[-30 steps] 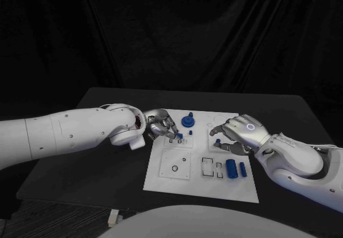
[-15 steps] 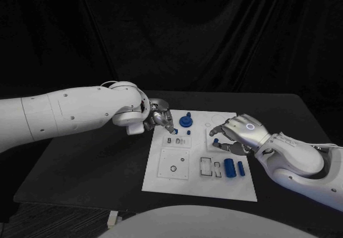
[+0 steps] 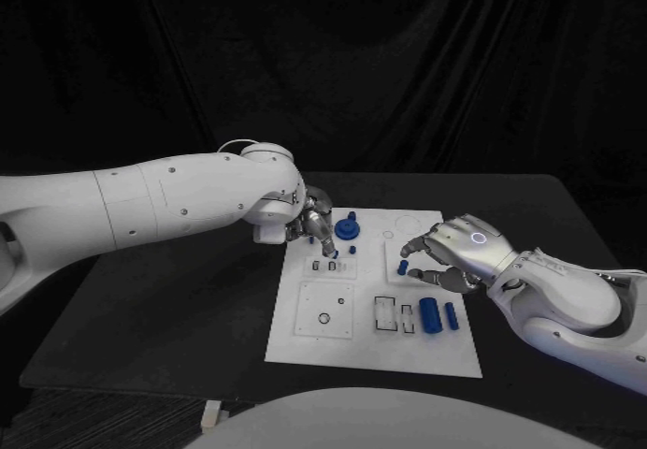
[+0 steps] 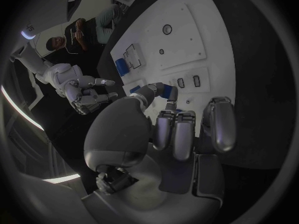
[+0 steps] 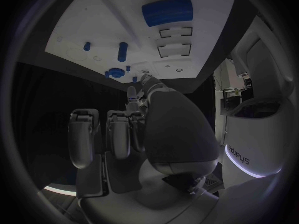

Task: Assemble the parts on the task board

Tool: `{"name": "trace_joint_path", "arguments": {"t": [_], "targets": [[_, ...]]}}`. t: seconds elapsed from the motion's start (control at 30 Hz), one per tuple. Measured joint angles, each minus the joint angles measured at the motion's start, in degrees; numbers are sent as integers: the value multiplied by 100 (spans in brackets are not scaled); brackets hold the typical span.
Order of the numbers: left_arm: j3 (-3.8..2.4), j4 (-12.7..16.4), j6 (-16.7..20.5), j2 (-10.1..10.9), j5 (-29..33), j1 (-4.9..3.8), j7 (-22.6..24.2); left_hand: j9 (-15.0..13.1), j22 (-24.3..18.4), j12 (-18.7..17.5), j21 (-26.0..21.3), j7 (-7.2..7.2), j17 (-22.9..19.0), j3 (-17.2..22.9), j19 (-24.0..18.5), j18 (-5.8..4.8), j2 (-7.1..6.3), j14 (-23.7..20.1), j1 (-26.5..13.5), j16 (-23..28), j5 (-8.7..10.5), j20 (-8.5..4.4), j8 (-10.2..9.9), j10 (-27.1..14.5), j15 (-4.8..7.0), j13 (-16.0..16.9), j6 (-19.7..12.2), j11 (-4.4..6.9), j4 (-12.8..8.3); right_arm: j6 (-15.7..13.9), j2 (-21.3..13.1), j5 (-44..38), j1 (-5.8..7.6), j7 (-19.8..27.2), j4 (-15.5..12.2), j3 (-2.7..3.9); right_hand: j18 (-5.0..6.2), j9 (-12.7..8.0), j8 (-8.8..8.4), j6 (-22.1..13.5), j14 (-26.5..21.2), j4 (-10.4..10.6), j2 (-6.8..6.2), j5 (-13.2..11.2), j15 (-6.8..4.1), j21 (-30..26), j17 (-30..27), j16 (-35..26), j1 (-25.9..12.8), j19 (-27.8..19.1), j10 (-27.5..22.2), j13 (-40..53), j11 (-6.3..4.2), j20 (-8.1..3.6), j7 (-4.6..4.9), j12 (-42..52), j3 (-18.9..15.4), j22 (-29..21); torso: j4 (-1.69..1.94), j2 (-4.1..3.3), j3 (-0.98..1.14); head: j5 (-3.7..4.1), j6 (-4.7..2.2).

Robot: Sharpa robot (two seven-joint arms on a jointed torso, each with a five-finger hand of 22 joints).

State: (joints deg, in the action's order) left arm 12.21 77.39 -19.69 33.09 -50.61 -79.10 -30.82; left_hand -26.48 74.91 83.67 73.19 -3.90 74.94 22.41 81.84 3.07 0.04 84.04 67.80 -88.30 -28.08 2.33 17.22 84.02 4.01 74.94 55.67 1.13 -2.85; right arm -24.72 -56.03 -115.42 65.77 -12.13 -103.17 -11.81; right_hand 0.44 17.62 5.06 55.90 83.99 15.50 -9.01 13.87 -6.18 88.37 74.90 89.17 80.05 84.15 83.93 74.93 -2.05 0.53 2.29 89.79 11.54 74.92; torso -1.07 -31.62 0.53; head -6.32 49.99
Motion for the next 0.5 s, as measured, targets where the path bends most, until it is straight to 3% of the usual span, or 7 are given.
{"name": "trace_joint_path", "arguments": {"t": [0.33, 0.5], "targets": [[0, -432, -259, -494, -255, 0, -142, -218, 0, 148, 81, -1, -1, 1, 41, 0, 23, -21, -265, -79, 0, -41, 41, -18, 20, 0, 1, 18, 0, 18, -77, -1, 15, -4, -81, -1, 0, -6, 0, 0, 0, 16, 0, 0, 0, 0, 0, 0, 0, 0, 0, -1, 0, 0, 0, 0, 16, -1, 8, -2, -7, -32, 0], [1, -528, -355, -609, -480, 3, -200, -220, 0, 224, 85, -46, -1, 2, 63, 0, 65, 0, -374, -135, 0, -63, 109, 1, 41, -1, 46, 40, -1, 18, -122, -2, 22, -8, -130, -1, 0, -5, 0, 0, 0, 16, 15, 0, 0, 0, 0, -22, -16, 0, 0, -1, 0, 0, 0, 0, 16, -1, 8, -2, -7, -20, 0]]}}
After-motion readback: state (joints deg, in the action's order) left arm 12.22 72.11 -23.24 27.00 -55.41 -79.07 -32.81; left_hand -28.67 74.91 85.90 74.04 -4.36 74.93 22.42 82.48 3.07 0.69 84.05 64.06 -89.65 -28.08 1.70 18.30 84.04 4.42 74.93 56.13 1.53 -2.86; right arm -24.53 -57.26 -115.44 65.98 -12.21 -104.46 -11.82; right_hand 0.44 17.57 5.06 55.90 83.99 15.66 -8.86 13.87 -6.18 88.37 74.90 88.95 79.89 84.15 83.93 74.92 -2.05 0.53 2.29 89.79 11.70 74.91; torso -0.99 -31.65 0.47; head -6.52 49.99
